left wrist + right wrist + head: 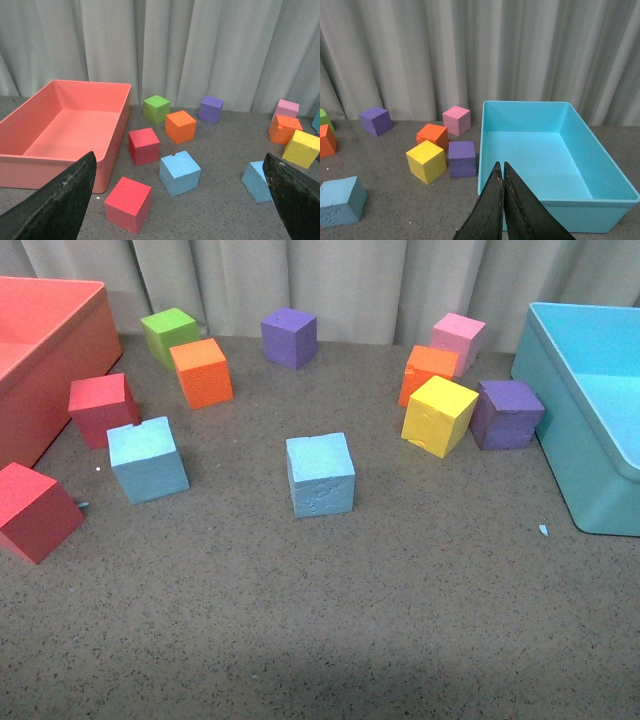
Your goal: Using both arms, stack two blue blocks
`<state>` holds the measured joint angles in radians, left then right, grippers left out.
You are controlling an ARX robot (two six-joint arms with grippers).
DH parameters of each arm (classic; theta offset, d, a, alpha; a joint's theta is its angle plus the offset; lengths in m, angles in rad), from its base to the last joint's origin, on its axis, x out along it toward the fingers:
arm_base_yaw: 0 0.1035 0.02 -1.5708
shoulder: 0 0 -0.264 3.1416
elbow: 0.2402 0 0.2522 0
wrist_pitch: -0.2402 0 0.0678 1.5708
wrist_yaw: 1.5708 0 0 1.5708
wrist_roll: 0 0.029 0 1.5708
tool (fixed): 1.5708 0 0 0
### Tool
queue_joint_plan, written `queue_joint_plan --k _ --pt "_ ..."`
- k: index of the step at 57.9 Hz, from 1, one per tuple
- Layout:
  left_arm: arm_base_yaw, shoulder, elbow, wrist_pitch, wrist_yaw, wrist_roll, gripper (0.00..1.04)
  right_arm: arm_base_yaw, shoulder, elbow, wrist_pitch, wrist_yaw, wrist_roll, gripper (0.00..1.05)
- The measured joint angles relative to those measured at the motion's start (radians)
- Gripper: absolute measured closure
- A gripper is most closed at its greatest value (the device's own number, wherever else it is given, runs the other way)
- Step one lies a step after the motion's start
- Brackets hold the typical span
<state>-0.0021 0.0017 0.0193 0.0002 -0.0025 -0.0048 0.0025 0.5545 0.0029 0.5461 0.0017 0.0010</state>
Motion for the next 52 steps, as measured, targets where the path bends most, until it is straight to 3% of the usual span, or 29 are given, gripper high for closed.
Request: queue_joint_plan --k 19,52 --pt "0.000 0.000 0.000 0.000 0.000 0.000 0.07 0.000 -0.195 0.000 -0.185 0.000 0.000 1.04" --pt "0.000 0.000 0.000 0.000 0.000 0.000 0.07 0.000 -0.373 0.000 -0.361 0.000 0.000 1.04"
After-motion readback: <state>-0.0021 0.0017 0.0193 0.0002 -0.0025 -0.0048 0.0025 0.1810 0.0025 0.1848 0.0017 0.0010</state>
